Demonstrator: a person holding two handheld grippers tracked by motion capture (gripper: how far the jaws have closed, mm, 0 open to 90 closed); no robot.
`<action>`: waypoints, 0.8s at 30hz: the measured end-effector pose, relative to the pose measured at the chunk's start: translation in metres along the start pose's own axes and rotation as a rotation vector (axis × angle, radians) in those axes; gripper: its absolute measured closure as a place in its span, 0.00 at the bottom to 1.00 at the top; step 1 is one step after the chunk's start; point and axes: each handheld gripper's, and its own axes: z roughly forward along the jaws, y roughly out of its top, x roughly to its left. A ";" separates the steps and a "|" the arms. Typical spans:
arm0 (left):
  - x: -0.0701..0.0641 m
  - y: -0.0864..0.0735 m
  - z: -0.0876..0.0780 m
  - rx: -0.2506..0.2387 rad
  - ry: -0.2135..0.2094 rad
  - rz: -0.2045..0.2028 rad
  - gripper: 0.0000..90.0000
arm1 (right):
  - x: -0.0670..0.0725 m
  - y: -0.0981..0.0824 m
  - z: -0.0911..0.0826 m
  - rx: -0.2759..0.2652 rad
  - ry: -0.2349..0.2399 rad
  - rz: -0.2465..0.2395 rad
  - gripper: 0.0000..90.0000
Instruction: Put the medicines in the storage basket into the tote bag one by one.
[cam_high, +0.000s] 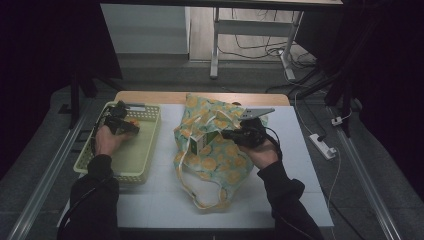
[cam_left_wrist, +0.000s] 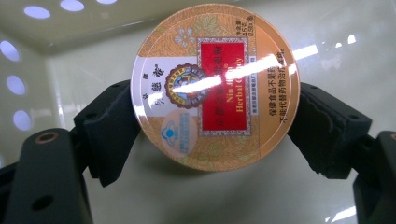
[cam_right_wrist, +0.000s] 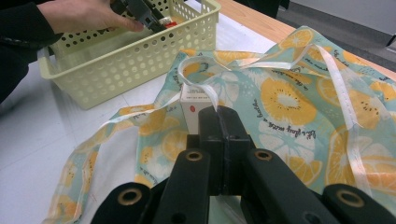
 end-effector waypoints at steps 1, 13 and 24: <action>-0.001 0.000 -0.001 0.003 0.007 -0.002 0.23 | 0.000 0.000 0.000 0.000 0.000 0.000 1.00; -0.004 -0.002 -0.013 -0.036 -0.025 -0.008 0.24 | -0.001 0.000 -0.003 -0.007 -0.006 0.002 1.00; -0.006 -0.010 -0.036 -0.107 -0.089 -0.006 0.24 | -0.001 0.001 -0.004 -0.015 -0.008 0.003 1.00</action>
